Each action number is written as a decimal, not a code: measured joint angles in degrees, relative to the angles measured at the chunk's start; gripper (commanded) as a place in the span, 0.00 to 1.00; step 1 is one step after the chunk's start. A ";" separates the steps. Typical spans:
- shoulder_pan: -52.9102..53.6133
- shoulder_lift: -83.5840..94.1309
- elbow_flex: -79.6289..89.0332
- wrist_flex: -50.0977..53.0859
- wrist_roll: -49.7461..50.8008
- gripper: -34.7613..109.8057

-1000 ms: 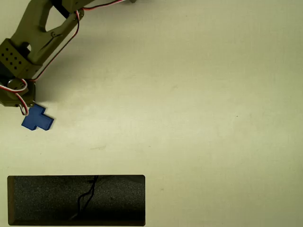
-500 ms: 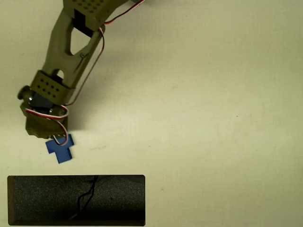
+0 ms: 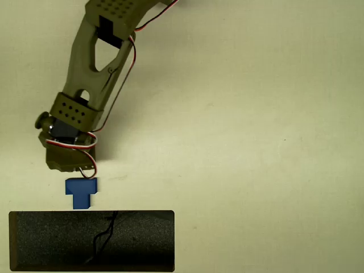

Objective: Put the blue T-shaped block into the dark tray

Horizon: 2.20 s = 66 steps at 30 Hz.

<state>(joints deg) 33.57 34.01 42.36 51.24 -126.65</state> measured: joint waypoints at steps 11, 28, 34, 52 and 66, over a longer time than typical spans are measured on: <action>5.01 -11.34 -10.11 -19.60 0.00 0.24; -5.71 -14.68 -11.51 -24.96 11.25 0.24; -8.26 -14.68 -12.04 -24.61 12.13 0.24; -12.22 -15.47 -12.92 -24.52 13.89 0.24; -21.27 -19.78 -16.96 -28.21 22.68 0.24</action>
<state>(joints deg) 12.30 14.24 25.40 23.03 -103.97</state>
